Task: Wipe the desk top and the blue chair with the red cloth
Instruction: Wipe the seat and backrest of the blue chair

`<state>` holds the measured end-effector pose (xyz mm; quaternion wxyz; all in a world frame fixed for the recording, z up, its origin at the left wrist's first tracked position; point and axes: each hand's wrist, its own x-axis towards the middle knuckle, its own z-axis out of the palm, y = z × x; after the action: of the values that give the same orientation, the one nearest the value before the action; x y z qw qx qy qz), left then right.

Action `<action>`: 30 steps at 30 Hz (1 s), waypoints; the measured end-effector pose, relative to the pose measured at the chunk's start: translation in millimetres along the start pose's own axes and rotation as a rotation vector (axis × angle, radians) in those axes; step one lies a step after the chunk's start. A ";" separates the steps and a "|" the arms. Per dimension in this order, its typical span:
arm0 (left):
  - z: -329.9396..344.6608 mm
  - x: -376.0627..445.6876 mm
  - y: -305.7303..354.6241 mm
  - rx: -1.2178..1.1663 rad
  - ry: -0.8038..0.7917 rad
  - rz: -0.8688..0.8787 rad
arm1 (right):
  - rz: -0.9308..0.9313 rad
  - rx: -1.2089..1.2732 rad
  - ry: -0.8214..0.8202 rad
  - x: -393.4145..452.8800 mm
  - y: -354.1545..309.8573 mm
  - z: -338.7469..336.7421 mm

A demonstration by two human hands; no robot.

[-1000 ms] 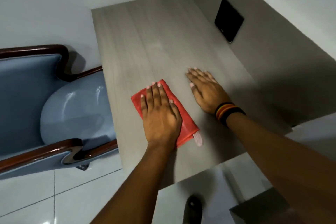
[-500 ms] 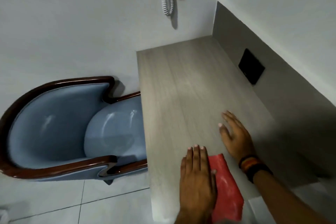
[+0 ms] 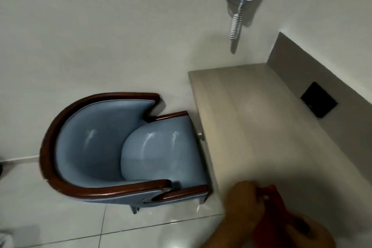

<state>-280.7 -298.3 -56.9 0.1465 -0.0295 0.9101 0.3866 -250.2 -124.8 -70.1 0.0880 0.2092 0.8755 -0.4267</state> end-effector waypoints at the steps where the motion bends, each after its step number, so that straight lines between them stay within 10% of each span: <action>1: -17.4 -2.6 -14.3 -0.025 0.026 0.002 | 0.005 -0.034 0.000 -8.3 -27.4 8.3; 9: -180.3 27.1 -148.2 -0.297 0.122 -0.108 | -0.212 0.203 -0.157 -40.8 -152.5 164.9; 21: -242.4 106.9 -303.4 -0.801 0.247 -0.412 | -0.011 0.305 -0.492 89.0 -209.8 333.5; 27: -225.2 155.9 -406.0 -0.601 0.399 -0.556 | -0.448 -0.298 -0.155 158.7 -192.4 397.2; 30: -209.4 152.0 -469.5 -0.221 0.375 -0.572 | -0.561 -0.683 -0.339 168.2 -150.8 441.9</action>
<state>-398.5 -766.8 -289.4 0.0753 -0.3693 0.8286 0.4139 -478.4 -505.0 -293.1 0.1747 -0.1488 0.9618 -0.1495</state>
